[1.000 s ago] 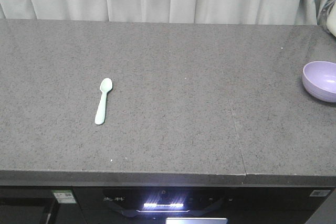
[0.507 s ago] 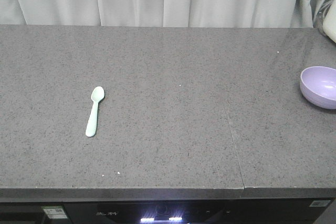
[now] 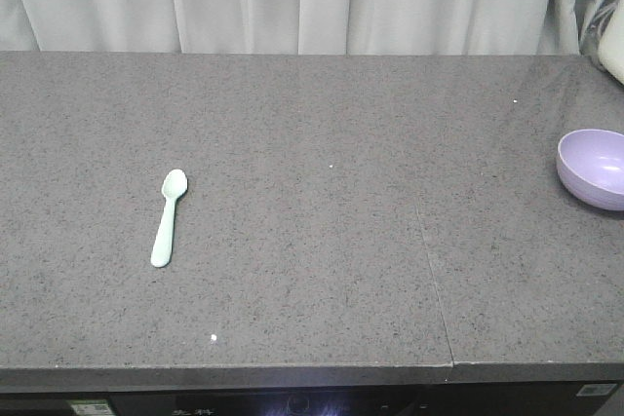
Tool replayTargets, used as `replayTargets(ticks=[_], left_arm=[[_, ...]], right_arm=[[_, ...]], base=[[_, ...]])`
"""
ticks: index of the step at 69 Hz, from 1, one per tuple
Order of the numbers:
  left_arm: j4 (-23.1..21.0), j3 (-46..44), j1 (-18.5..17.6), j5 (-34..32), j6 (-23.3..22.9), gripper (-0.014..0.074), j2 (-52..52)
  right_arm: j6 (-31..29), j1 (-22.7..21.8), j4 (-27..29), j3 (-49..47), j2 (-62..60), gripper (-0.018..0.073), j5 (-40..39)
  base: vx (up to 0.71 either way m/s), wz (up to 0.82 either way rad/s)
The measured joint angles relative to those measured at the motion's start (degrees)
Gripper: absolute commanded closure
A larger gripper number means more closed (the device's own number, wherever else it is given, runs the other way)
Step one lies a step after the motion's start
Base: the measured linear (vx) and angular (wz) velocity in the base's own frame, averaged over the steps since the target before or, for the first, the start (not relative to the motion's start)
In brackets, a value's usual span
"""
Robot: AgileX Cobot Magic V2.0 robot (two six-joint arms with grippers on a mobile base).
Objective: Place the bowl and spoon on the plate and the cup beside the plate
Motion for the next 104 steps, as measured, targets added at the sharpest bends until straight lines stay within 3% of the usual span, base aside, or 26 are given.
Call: replayTargets(ticks=[104], left_arm=[[0.0,0.0,0.0,0.0,0.0,0.0603,0.0]], right_arm=[[0.0,0.0,0.0,0.0,0.0,0.0564,0.0]], base=[[0.01,-0.01]])
